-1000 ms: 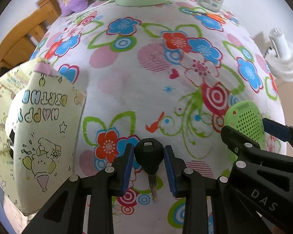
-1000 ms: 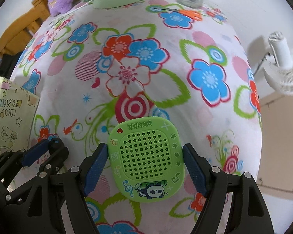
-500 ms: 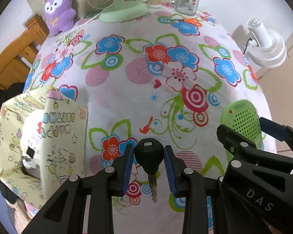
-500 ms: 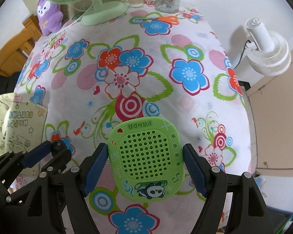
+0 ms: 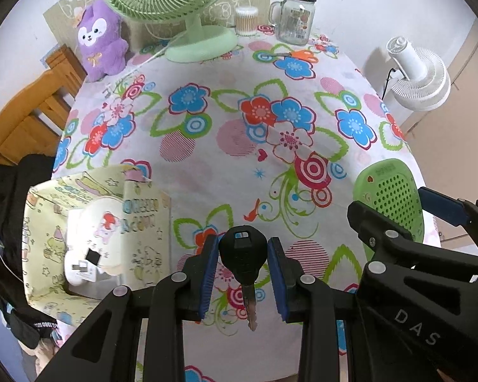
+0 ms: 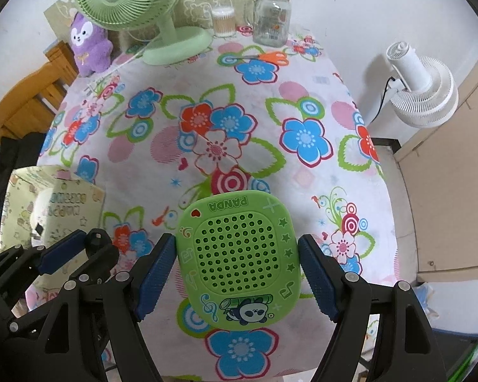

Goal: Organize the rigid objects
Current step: 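Carry the black key and green speaker over the yellow basket with both tools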

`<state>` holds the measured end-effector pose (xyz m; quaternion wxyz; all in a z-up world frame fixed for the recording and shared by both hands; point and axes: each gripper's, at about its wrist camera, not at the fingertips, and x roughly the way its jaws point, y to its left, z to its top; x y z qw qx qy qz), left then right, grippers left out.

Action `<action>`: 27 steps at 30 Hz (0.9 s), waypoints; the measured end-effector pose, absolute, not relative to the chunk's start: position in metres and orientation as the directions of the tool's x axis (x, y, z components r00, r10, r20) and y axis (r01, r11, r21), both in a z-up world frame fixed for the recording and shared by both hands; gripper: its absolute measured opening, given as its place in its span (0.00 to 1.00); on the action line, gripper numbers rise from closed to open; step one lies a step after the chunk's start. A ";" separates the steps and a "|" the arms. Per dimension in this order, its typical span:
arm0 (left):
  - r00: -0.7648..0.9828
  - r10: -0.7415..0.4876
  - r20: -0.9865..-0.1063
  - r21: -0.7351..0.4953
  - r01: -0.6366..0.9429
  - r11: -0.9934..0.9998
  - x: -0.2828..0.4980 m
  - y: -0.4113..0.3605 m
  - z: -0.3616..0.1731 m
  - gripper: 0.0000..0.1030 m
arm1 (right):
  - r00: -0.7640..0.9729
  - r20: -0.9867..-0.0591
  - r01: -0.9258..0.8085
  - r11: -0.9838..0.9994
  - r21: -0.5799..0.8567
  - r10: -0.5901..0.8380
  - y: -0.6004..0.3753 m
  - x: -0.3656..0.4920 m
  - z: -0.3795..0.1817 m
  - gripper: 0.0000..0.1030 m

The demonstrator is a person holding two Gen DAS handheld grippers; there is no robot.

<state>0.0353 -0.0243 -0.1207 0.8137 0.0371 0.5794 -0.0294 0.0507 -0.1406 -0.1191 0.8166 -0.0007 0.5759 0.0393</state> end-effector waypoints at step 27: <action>0.350 -0.018 -0.937 0.019 0.103 0.995 0.025 0.051 -0.101 0.30 | 0.368 -0.926 -0.100 0.994 0.047 0.081 -0.056 0.041 -0.096 0.77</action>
